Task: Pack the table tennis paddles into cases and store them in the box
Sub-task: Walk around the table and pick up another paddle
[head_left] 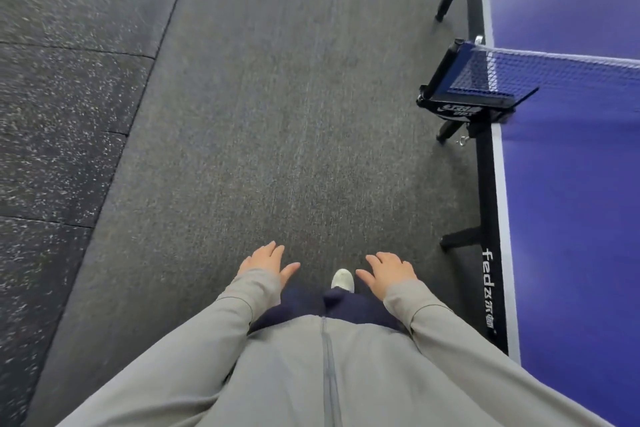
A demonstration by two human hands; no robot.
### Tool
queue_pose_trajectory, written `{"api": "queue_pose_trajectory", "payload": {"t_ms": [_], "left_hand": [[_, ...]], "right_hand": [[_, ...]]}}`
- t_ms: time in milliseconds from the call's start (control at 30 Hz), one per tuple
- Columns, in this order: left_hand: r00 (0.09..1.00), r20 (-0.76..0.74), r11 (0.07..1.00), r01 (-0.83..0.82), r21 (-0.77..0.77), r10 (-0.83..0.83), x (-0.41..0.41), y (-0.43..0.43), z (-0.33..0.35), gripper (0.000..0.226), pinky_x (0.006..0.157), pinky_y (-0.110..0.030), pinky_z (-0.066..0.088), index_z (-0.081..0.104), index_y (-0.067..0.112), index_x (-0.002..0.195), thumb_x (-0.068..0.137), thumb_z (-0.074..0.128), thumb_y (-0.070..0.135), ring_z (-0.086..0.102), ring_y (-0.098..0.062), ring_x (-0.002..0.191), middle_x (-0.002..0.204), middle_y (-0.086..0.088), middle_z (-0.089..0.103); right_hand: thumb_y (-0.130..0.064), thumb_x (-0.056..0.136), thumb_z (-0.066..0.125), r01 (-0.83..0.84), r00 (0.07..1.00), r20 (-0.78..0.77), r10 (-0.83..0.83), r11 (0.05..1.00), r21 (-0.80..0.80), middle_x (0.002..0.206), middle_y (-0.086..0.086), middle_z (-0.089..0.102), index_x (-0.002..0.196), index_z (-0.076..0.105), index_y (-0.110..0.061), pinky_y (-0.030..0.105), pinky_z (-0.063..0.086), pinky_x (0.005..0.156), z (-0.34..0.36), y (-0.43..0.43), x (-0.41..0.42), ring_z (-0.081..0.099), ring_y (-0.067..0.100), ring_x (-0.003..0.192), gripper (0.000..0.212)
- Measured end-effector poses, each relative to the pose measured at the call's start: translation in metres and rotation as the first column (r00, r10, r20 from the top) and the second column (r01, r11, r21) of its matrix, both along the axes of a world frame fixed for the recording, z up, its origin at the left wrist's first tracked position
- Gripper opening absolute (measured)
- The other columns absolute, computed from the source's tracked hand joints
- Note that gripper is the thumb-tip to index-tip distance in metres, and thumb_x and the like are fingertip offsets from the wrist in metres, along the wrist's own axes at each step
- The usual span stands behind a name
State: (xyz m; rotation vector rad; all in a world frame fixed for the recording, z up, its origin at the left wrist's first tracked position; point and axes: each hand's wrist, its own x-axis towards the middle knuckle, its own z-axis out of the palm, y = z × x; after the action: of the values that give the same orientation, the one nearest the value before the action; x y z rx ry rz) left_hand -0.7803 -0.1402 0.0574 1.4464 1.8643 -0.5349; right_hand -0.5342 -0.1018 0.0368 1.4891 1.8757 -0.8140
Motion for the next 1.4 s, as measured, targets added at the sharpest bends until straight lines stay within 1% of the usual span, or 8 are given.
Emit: {"api": "queue_pose_trajectory", "payload": {"t_ms": [133,300,433,600,833,1067,1200,1400], "left_hand": [[0.998,0.026,0.998,-0.054,0.021,0.053,-0.009,0.042,0.001,0.067,0.117,-0.034,0.016,0.022,0.019,0.148,0.094,0.033,0.057,0.013,-0.016,0.145,0.158,0.001,0.014],[0.997,-0.033,0.998,-0.063,0.011,0.063,-0.062,0.082,-0.014,0.06,0.111,-0.035,0.026,0.035,0.021,0.14,0.093,0.031,0.059,0.026,-0.018,0.139,0.152,0.002,0.029],[0.993,-0.049,0.992,-0.113,-0.059,0.11,-0.13,0.131,-0.03,0.064,0.114,-0.036,0.022,0.029,0.022,0.144,0.093,0.029,0.059,0.019,-0.017,0.143,0.156,0.003,0.019],[0.988,-0.078,0.987,-0.137,-0.086,0.13,-0.217,0.206,-0.031,0.067,0.117,-0.038,0.015,0.019,0.024,0.149,0.094,0.024,0.061,0.01,-0.018,0.146,0.159,0.006,0.01],[0.998,-0.06,0.995,-0.03,-0.092,0.024,-0.247,0.319,-0.022,0.067,0.118,-0.038,0.013,0.015,0.023,0.149,0.094,0.024,0.059,0.006,-0.018,0.146,0.159,0.005,0.007],[0.993,-0.05,0.989,0.104,-0.109,-0.11,-0.22,0.423,-0.026,0.067,0.118,-0.04,0.012,0.017,0.023,0.149,0.094,0.023,0.061,0.005,-0.018,0.147,0.159,0.004,0.008],[0.984,-0.069,0.982,0.16,-0.101,-0.167,-0.207,0.489,-0.028,0.067,0.117,-0.04,0.013,0.018,0.023,0.149,0.094,0.026,0.06,0.006,-0.018,0.146,0.159,0.004,0.009],[0.969,-0.07,0.971,0.236,-0.043,-0.239,-0.183,0.601,-0.025,0.068,0.118,-0.038,0.013,0.018,0.022,0.149,0.093,0.026,0.06,0.008,-0.018,0.146,0.159,0.003,0.009]], "right_hand": [[-0.056,0.096,0.028,0.069,0.997,0.033,-0.067,0.994,-0.079,0.148,0.001,0.035,0.143,0.03,-0.024,0.043,0.03,0.105,-0.001,0.05,-0.01,0.033,0.024,0.135,0.057],[-0.056,0.096,0.028,0.018,0.997,0.07,-0.011,0.994,-0.104,0.15,0.0,0.033,0.145,0.028,-0.024,0.043,0.031,0.106,-0.008,0.111,-0.041,0.033,0.023,0.136,0.058],[-0.055,0.096,0.028,0.022,0.994,0.107,-0.012,0.996,-0.092,0.151,0.0,0.032,0.146,0.027,-0.024,0.042,0.03,0.109,-0.009,0.167,-0.086,0.032,0.022,0.138,0.059],[-0.055,0.097,0.028,0.0,0.996,0.085,0.002,1.0,-0.022,0.154,0.0,0.027,0.147,0.025,-0.023,0.044,0.02,0.114,0.005,0.23,-0.161,0.022,0.019,0.142,0.06],[-0.054,0.097,0.028,0.065,0.997,-0.047,-0.063,0.997,0.037,0.154,-0.001,0.025,0.148,0.023,-0.024,0.044,0.018,0.115,0.016,0.316,-0.241,0.02,0.017,0.143,0.059],[-0.054,0.096,0.029,0.161,0.987,0.0,-0.161,0.987,0.007,0.145,0.0,0.038,0.143,0.031,-0.023,0.043,0.027,0.108,-0.001,0.399,-0.215,0.032,0.021,0.136,0.056],[-0.056,0.095,0.029,0.258,0.966,0.023,-0.258,0.965,-0.035,0.148,-0.001,0.036,0.144,0.03,-0.025,0.043,0.027,0.109,-0.011,0.448,-0.183,0.03,0.02,0.138,0.058],[-0.055,0.096,0.029,0.458,0.889,0.026,-0.458,0.888,-0.041,0.149,0.0,0.034,0.145,0.028,-0.025,0.045,0.027,0.108,-0.011,0.511,-0.137,0.031,0.022,0.137,0.058]]}}
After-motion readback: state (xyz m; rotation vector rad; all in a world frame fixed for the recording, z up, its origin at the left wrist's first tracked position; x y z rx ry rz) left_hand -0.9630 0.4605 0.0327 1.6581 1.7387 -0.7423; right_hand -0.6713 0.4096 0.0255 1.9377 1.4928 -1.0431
